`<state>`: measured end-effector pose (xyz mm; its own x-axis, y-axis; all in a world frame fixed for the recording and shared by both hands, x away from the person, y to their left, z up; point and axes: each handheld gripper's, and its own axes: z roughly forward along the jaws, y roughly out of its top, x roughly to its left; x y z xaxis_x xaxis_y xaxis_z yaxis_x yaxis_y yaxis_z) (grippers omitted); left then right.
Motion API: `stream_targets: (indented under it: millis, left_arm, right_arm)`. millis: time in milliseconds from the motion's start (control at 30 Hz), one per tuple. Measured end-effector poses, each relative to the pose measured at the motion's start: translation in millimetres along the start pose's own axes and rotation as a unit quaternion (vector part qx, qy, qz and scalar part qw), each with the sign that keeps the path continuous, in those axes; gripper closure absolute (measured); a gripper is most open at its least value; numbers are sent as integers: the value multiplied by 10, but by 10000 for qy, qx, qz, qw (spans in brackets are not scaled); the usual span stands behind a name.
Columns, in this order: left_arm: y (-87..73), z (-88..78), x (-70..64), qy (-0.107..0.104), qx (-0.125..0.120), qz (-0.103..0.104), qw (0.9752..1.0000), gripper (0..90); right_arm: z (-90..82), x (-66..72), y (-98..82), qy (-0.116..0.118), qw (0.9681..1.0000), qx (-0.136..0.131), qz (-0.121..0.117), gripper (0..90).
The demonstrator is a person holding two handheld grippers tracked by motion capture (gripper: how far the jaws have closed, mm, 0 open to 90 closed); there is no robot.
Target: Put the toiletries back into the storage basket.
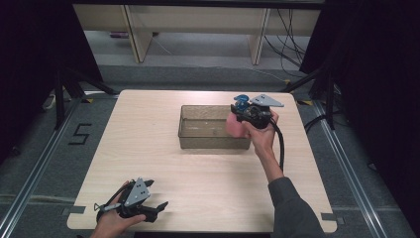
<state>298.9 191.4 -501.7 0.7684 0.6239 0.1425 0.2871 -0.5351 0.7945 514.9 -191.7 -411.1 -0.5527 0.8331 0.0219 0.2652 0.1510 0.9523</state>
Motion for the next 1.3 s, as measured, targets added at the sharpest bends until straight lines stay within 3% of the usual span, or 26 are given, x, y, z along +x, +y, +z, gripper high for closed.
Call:
stream_targets:
  millis: [100, 167, 233, 633, 667, 767, 800, 833, 867, 1233, 1300]
  left_arm:
    - [-2, 4, -13, -27, -44, -88, 9999, 148]
    - [0, 3, 1, 2, -4, -11, 10000, 149]
    - [2, -5, 2, -56, 48, -2, 10000, 148]
    - [-1, 4, -9, -58, -36, -82, 9999, 148]
    - [2, -3, 3, -66, 38, -19, 10000, 148]
    - [2, -5, 4, -50, 46, -9, 10000, 148]
    - [-2, 6, -11, -36, -56, -83, 9999, 148]
    - [-2, 4, -8, -60, -35, -83, 9999, 148]
    - [2, -7, 6, -87, 43, 2, 10000, 148]
    - [1, 0, 2, -25, 14, -10, 10000, 148]
    - [0, 0, 1, -13, -10, -8, 10000, 148]
  right_arm:
    - [13, 0, -37, 39, 9998, 35, 196, 534]
    - [19, -30, -50, -26, 10000, -2, 37, 534]
    - [12, -21, -70, -25, 9998, 58, 180, 534]
    - [13, -57, -146, -8, 9998, 105, 168, 533]
    - [26, -64, -164, -19, 9999, 65, 81, 534]
    - [28, -47, -192, 5, 9998, 129, 177, 534]
    - [32, -57, -199, 59, 9998, 151, 149, 534]
    - [32, -61, -209, -28, 9999, 144, 60, 533]
    - [32, -38, -220, -2, 9996, 200, 212, 533]
    - [58, -45, -286, -14, 9995, 300, -23, 533]
    - [66, -33, -301, -12, 9996, 288, 59, 533]
